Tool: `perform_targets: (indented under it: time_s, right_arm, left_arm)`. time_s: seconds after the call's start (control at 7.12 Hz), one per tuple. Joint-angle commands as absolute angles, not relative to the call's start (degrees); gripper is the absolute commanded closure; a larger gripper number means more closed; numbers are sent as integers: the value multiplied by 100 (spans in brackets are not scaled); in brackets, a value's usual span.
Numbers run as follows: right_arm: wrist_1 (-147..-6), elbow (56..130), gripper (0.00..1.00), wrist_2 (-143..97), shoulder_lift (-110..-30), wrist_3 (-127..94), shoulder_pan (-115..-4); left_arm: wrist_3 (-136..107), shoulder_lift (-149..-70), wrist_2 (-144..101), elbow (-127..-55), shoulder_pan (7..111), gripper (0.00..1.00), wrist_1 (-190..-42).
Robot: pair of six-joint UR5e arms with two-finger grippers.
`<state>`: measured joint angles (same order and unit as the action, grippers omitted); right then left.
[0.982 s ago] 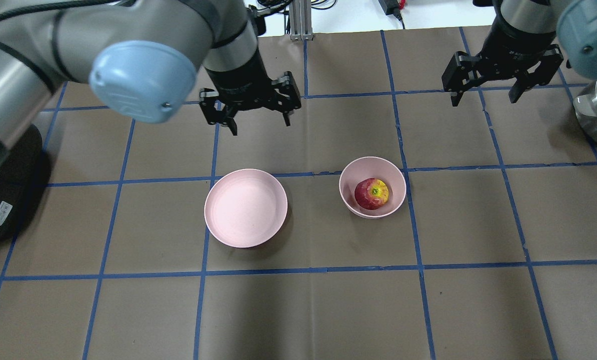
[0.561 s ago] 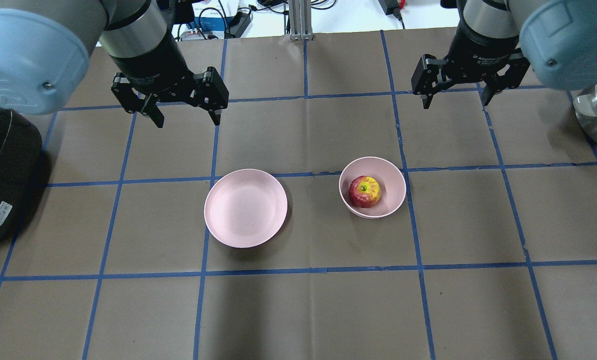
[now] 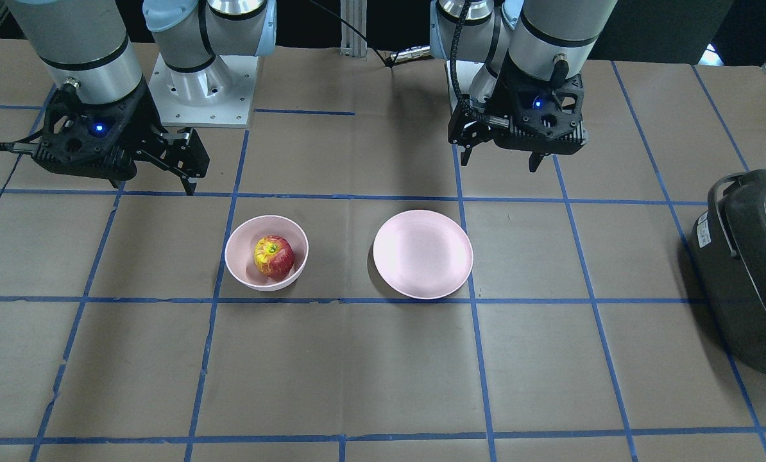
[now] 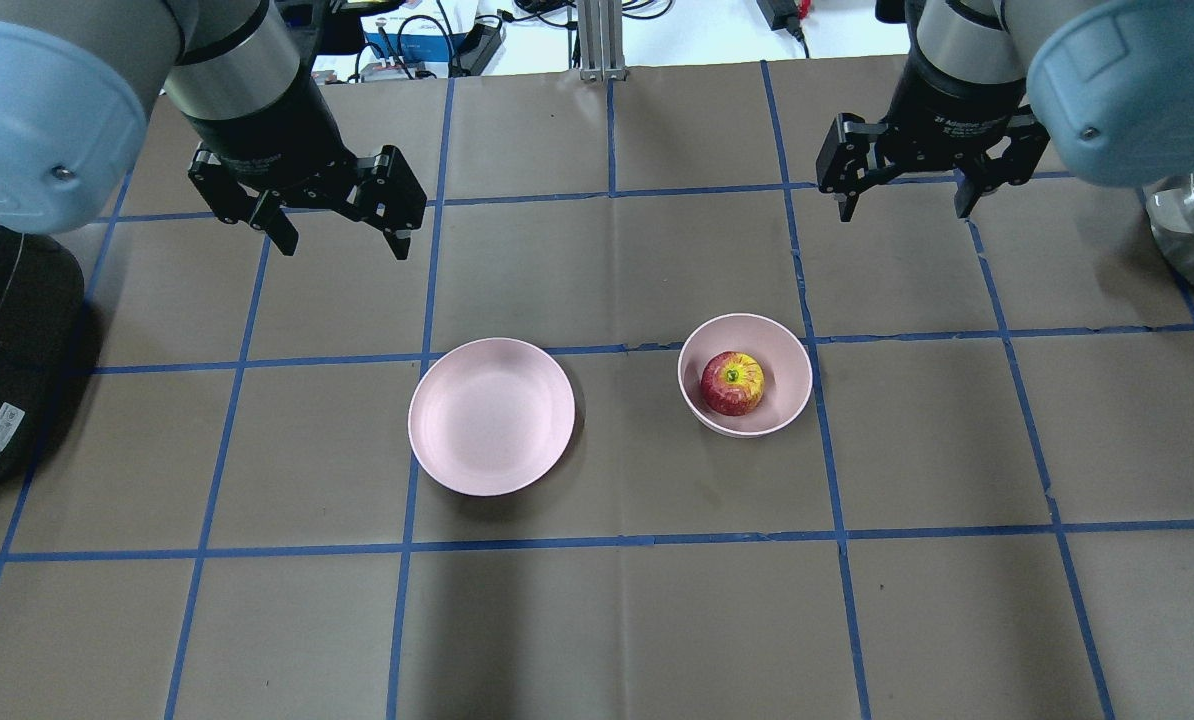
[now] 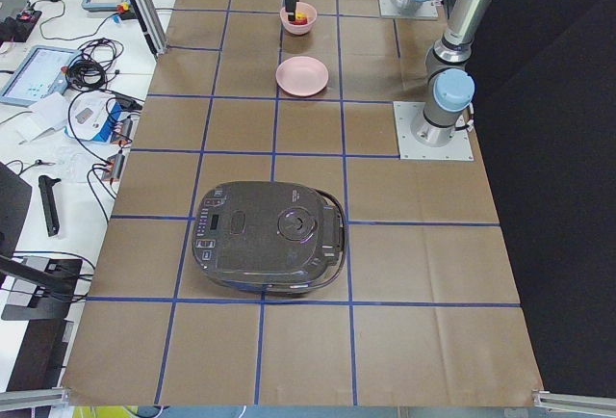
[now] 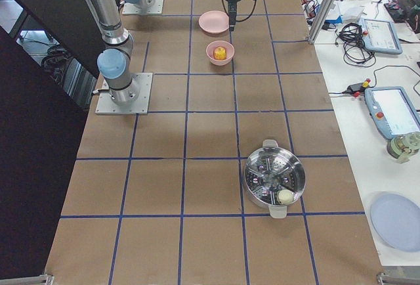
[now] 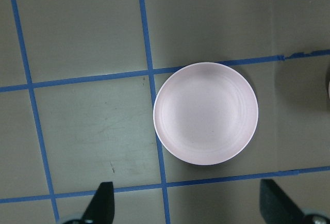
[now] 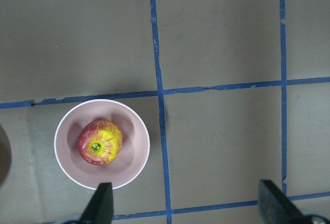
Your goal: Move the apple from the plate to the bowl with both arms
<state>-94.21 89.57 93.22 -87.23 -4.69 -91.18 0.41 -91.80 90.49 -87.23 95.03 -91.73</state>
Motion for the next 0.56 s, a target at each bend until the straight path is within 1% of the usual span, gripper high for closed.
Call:
perform_targets:
  time_s: [0.0,0.42]
  right_arm:
    - [-9413,8965,0,9106,-8728,-457,-9114]
    - [-9387,8938,0,8913,-8728,-483,-9123]
  left_arm:
    - [53,-9123,9087,-8736,9501,0,-9167]
    - [44,-9105,9114,-8728,9501,0,-9202]
